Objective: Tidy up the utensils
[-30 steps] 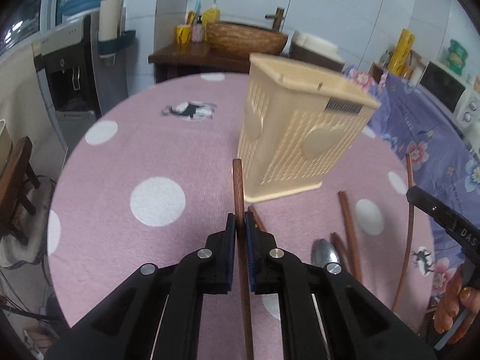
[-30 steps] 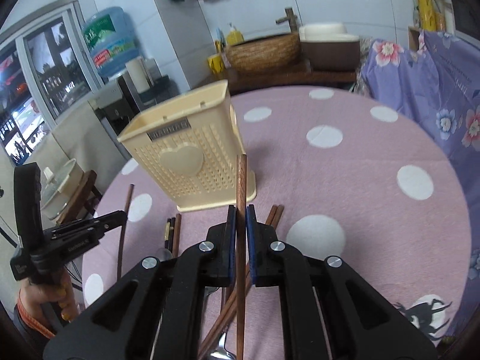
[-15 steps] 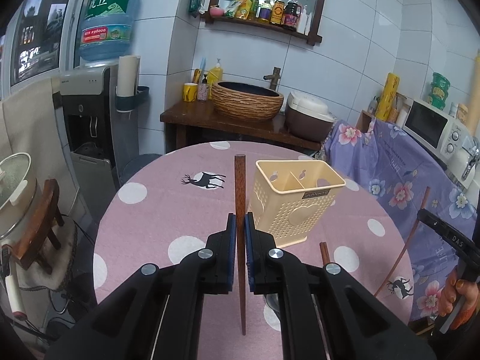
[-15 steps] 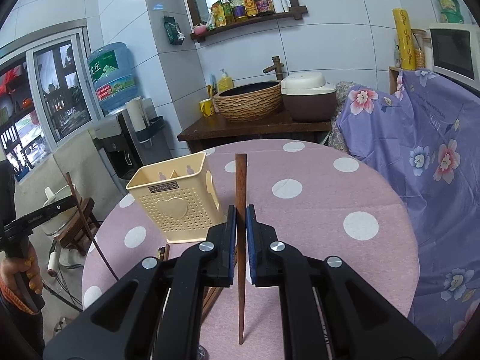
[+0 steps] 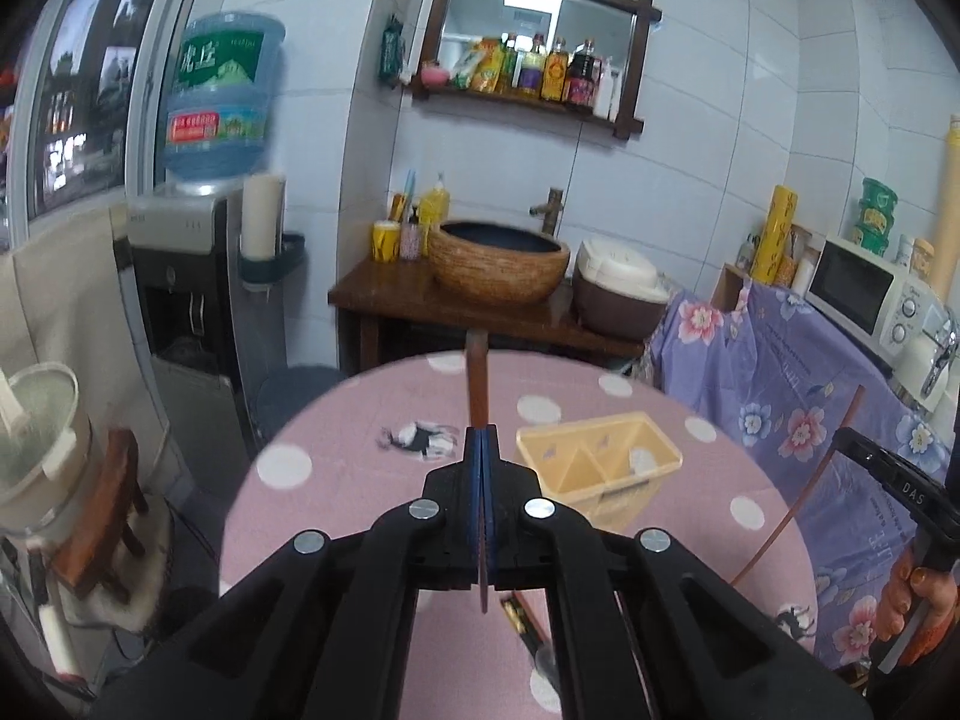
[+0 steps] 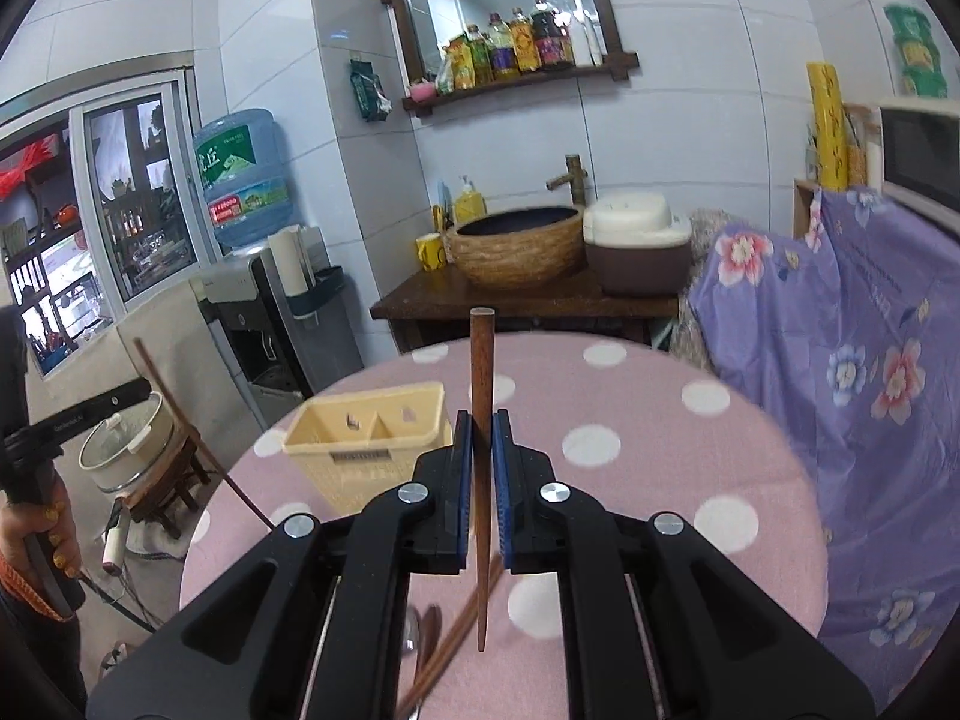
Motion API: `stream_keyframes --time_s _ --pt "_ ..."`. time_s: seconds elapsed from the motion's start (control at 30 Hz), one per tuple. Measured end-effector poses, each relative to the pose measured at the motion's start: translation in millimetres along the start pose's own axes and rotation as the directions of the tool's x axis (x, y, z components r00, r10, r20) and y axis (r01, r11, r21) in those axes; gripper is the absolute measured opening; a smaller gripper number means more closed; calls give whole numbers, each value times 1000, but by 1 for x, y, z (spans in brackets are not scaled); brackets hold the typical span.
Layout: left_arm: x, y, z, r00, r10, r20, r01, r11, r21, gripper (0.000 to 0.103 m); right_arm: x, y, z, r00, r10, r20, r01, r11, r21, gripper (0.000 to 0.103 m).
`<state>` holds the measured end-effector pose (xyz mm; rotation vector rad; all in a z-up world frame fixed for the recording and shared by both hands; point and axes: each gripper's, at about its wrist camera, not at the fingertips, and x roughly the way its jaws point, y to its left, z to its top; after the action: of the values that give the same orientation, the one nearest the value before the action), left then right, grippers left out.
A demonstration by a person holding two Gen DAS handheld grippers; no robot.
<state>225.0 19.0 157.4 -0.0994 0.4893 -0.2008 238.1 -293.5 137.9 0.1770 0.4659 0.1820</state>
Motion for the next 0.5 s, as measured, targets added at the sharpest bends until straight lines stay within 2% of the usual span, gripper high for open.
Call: stream_keyframes --time_s 0.1,0.17,0.27,0.37,0.43,0.47,0.5 --pt "-6 -6 33 999 4 42 -4 1000 13 2 2 11 34 999 4 35 -4 1000 -7 8" --pt "-9 -8 42 998 4 56 -5 1000 20 2 2 17 52 998 0 57 0 1000 -7 8" --pt "-10 -3 38 997 22 75 -23 1000 15 2 3 24 57 998 1 69 0 1000 -16 8" --pt "9 9 22 998 68 13 -69 997 32 4 1 25 49 997 -3 75 6 1000 -30 8" --pt "33 27 5 993 99 -65 -99 995 4 19 -3 23 42 997 -10 76 12 999 -36 8" --pt "43 36 -4 989 116 -92 -118 993 -17 40 -5 21 40 997 -8 74 10 999 -31 8" --pt "56 47 -15 983 141 -120 -147 989 -35 57 -8 19 37 997 -9 71 11 1000 -28 8"
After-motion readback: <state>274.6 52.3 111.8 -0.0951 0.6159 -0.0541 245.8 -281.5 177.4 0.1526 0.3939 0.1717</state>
